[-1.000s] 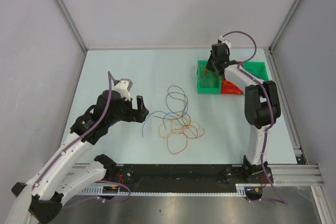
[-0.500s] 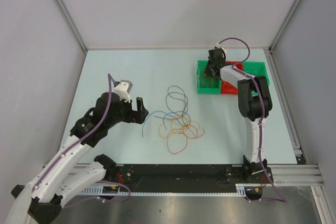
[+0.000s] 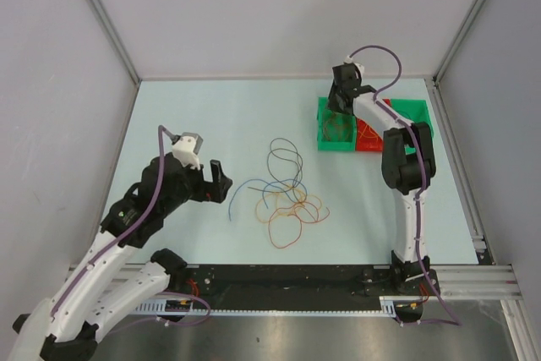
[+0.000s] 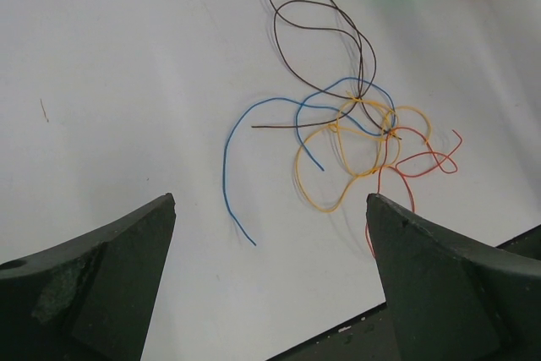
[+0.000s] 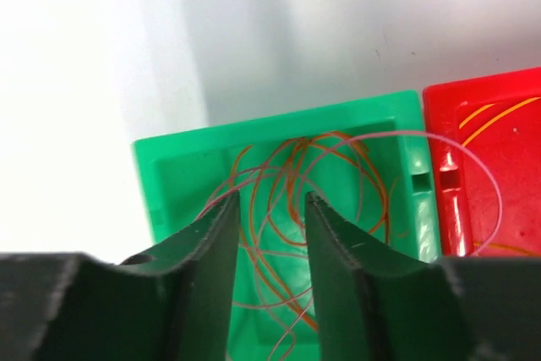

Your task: Untangle the cables

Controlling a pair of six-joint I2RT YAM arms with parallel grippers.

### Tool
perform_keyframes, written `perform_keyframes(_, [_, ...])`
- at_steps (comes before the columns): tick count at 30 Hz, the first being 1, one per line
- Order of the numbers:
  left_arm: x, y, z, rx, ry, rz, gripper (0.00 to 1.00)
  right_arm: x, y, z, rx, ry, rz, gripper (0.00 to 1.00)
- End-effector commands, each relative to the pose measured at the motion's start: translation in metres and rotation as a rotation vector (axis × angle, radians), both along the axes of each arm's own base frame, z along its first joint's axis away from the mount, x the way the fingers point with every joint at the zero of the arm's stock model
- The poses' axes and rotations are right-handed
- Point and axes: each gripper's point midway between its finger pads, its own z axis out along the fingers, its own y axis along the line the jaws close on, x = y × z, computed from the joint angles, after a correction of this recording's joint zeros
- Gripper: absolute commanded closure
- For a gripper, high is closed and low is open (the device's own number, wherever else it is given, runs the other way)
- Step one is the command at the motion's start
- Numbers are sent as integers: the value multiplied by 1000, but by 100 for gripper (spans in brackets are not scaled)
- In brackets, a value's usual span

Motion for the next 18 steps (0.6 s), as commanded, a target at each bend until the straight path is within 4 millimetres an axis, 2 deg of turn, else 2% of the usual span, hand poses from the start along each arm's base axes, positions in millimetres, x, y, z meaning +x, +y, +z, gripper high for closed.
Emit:
perform_keyframes(1, [2, 5, 7, -13, -50, 23, 0, -1, -3, 55, -40, -60, -14, 52])
perform_keyframes(7, [-3, 6, 15, -43, -88, 14, 0, -17, -8, 80, -57, -54, -40, 49])
perform_keyframes(8, [-3, 6, 15, -44, -91, 15, 0, -20, -7, 92, -52, -71, -37, 49])
perform_keyframes(13, [-4, 7, 16, -51, -102, 14, 0, -38, 0, 116, -52, -92, -24, 47])
perform_keyframes(15, [-5, 7, 18, -56, -108, 14, 0, -46, -4, 130, -46, -115, -37, 46])
perform_keyframes(18, [-6, 8, 22, -65, -123, 16, 0, -52, -12, 126, -42, -116, -63, 46])
